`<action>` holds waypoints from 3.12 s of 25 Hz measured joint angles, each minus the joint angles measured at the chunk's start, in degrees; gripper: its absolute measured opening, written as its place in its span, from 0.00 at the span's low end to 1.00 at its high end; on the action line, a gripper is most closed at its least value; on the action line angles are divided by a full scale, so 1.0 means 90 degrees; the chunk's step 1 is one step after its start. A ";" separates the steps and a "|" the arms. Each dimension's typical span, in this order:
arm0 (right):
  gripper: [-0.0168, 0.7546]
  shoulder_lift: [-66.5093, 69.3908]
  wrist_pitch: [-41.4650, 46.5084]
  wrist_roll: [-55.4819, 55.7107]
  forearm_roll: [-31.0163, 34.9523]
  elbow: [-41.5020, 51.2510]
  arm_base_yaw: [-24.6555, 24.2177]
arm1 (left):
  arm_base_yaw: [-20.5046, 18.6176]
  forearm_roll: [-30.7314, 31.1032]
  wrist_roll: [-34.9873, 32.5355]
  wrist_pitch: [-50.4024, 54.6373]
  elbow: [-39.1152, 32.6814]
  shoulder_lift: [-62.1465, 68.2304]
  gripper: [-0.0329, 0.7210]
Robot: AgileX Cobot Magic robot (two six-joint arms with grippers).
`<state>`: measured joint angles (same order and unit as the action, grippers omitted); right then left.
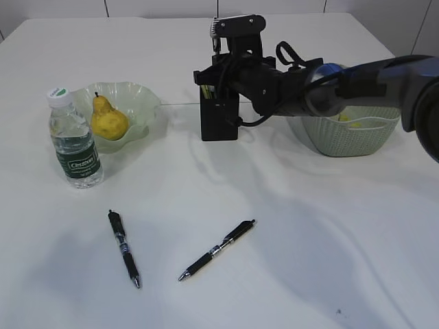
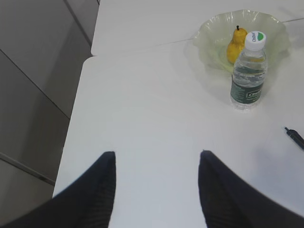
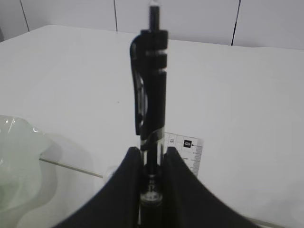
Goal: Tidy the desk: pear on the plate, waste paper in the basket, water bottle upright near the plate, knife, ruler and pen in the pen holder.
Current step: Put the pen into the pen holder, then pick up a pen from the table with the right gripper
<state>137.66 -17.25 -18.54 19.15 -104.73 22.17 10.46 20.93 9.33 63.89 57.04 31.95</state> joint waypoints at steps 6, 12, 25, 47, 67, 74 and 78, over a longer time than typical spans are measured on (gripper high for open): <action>0.16 0.0084 0.0000 0.0000 0.0000 0.0000 0.0000 | 0.0000 0.0000 0.0000 0.0023 0.0000 0.0000 0.56; 0.16 0.0080 0.0000 -0.0026 0.0000 0.0000 0.0000 | 0.0000 0.0000 0.0000 0.0059 0.0000 0.0000 0.56; 0.36 0.0080 0.0306 -0.0039 0.0012 0.0000 0.0000 | 0.0000 0.0000 0.0000 0.0086 0.0000 0.0000 0.56; 0.39 -0.1360 0.3672 -0.0269 0.0333 0.0000 0.0000 | 0.0000 -0.0011 0.0192 -0.0043 0.0000 0.0000 0.56; 0.39 -0.2811 0.8798 0.2643 0.0105 0.0000 0.0000 | 0.0000 -0.0220 0.0215 -0.0883 0.0000 0.0000 0.56; 0.40 -0.2462 0.9685 0.4061 -0.0247 -0.0010 0.0000 | 0.0000 -0.0266 0.0219 -0.0883 0.0000 0.0000 0.56; 0.40 -0.2059 0.9698 0.4636 -0.0329 -0.0010 0.0000 | 0.0000 -0.0443 0.0219 -0.0802 0.0000 0.0000 0.56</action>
<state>119.13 70.04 23.18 16.19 -104.82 22.17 10.46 16.95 11.30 56.67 57.04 31.95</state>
